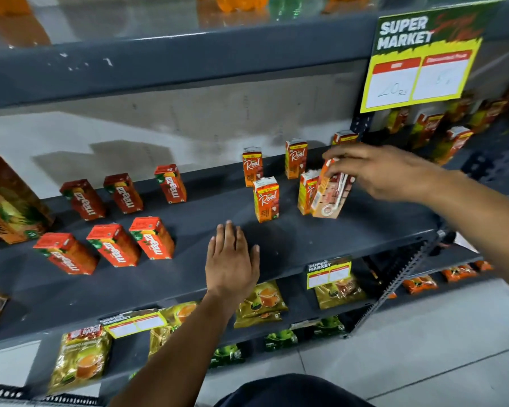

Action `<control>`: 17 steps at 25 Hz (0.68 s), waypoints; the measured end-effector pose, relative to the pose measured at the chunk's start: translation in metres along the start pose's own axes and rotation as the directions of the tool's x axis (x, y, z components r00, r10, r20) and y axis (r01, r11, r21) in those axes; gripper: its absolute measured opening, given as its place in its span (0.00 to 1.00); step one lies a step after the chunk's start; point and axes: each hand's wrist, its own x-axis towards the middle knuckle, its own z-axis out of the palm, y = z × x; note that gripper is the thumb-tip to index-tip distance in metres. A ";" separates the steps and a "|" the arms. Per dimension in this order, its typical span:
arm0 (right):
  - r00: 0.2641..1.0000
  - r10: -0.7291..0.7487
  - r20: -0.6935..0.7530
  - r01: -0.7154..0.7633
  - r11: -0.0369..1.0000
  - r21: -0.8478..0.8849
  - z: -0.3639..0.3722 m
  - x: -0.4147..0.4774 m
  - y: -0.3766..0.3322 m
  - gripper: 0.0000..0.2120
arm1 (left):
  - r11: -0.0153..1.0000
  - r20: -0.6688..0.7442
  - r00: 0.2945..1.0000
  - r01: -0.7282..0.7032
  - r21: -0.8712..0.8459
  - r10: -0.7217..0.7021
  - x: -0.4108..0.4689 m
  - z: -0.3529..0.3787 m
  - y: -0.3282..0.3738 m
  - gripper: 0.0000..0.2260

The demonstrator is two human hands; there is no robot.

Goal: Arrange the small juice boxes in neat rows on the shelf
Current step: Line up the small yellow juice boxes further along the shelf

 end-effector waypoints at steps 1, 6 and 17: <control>1.000 0.009 0.016 -0.008 0.999 -0.034 -0.005 -0.006 0.011 0.31 | 1.000 0.039 0.999 0.015 0.007 -0.015 0.004 0.003 0.004 0.30; 0.977 0.061 0.203 -0.023 0.982 -0.186 -0.002 -0.008 0.052 0.34 | 0.999 0.150 0.988 0.043 0.017 -0.045 0.008 0.011 0.004 0.32; 0.901 0.121 0.416 -0.058 0.985 -0.161 0.050 0.014 0.049 0.33 | 0.999 0.146 0.988 0.041 0.011 -0.042 0.003 0.012 0.002 0.31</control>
